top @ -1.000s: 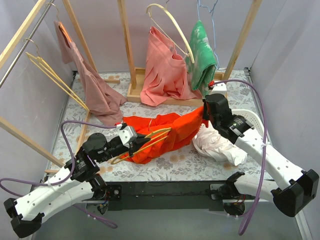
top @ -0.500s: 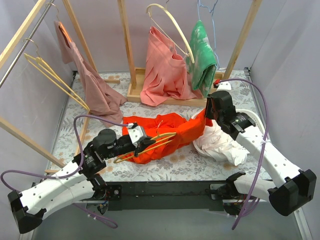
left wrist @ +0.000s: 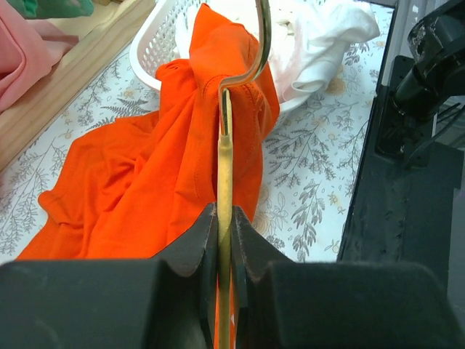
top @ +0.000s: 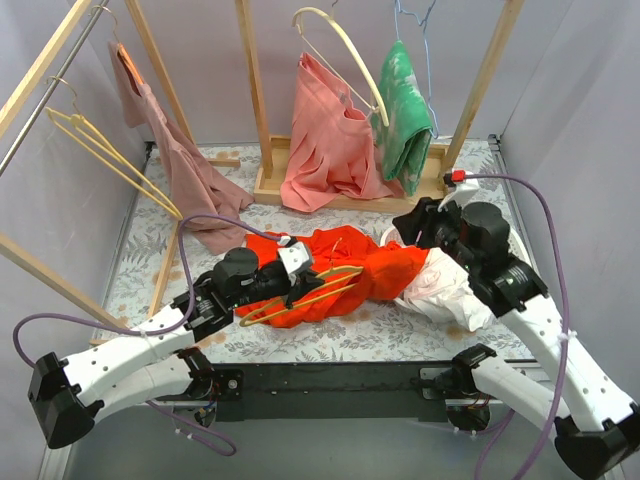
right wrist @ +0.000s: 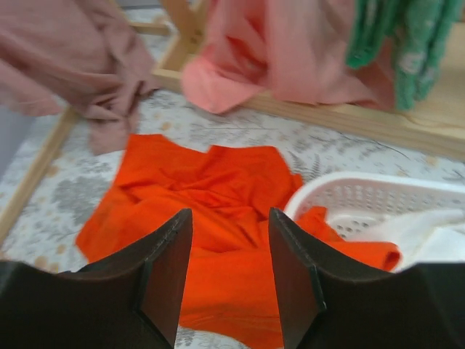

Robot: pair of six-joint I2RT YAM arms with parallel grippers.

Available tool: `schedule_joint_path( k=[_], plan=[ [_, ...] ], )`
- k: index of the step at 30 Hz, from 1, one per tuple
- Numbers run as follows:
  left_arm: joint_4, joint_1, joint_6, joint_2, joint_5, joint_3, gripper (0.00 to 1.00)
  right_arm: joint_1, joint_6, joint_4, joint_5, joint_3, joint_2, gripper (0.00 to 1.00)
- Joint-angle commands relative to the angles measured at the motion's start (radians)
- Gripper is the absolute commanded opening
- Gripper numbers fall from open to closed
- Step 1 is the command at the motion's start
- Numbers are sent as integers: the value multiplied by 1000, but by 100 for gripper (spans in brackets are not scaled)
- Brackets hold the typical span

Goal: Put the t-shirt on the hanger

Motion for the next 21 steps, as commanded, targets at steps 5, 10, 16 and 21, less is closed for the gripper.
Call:
schedule_joint_path(
  k=[5, 10, 16, 21],
  plan=[
    [115, 2, -104, 73, 4, 80, 0, 14, -11, 343, -442, -167, -99, 52],
    [138, 2, -125, 105, -16, 95, 0, 80, 17, 458, -455, -213, -91, 51],
    [131, 0, -155, 154, -24, 124, 0, 226, -11, 529, -369, -210, -54, 51],
    [122, 0, -156, 170, -21, 140, 0, 327, -40, 540, -219, -199, -13, 52]
  ],
)
